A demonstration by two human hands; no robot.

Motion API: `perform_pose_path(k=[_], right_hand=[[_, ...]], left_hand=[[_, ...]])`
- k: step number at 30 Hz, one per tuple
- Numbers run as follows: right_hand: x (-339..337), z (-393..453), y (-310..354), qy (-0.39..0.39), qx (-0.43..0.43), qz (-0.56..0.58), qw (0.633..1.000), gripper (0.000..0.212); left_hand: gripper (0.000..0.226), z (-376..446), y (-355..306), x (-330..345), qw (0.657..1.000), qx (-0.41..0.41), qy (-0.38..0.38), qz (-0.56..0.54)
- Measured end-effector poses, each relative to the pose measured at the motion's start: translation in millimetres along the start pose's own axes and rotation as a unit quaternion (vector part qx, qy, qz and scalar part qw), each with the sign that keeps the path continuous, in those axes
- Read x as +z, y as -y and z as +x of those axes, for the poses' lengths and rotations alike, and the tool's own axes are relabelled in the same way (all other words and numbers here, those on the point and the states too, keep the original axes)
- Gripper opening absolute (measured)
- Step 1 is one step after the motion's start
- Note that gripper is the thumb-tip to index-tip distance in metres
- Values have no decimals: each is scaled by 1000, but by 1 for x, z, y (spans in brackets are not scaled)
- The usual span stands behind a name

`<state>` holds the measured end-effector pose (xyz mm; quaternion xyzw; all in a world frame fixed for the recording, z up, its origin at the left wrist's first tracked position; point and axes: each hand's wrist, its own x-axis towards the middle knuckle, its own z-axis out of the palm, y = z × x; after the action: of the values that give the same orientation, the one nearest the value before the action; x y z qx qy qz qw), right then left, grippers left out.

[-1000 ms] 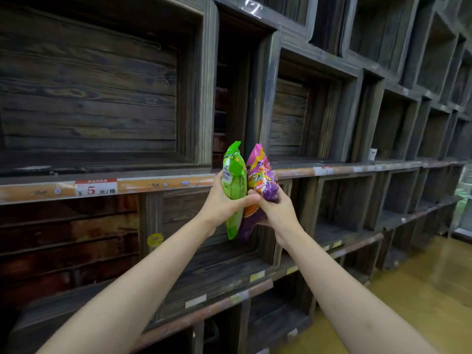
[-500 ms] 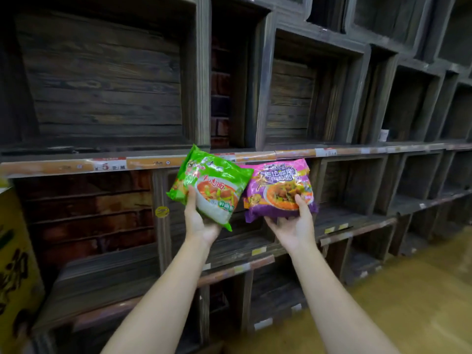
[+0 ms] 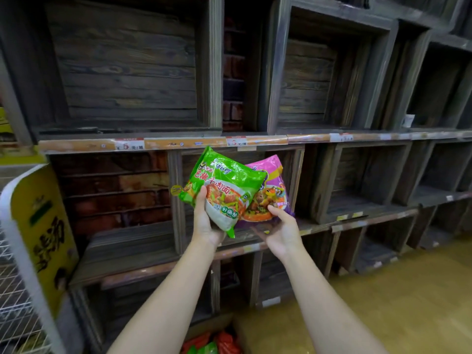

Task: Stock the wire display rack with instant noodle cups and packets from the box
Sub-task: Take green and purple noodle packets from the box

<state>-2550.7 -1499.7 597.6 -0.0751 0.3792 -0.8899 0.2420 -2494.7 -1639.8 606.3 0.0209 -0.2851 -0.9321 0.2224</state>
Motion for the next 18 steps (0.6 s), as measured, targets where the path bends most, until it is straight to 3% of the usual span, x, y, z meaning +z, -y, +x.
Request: perform_pose_path(k=[5,8,14,18], right_hand=[[-4,3,6,29,-6,-203,979,38],[4,5,6,43,-2,-310,950,37],[16,15,1,3,-46,-359,932,32],[6,31,-5,-63,-78,-401,911,43]], left_hand=[[27,-6,-29,-10,998,13,17,58],[29,-9,-38,-11,996,9,19,89],[19,-8,-43,-12,994,42,3,100],[23,-1,-54,-19,994,49,-32,97]])
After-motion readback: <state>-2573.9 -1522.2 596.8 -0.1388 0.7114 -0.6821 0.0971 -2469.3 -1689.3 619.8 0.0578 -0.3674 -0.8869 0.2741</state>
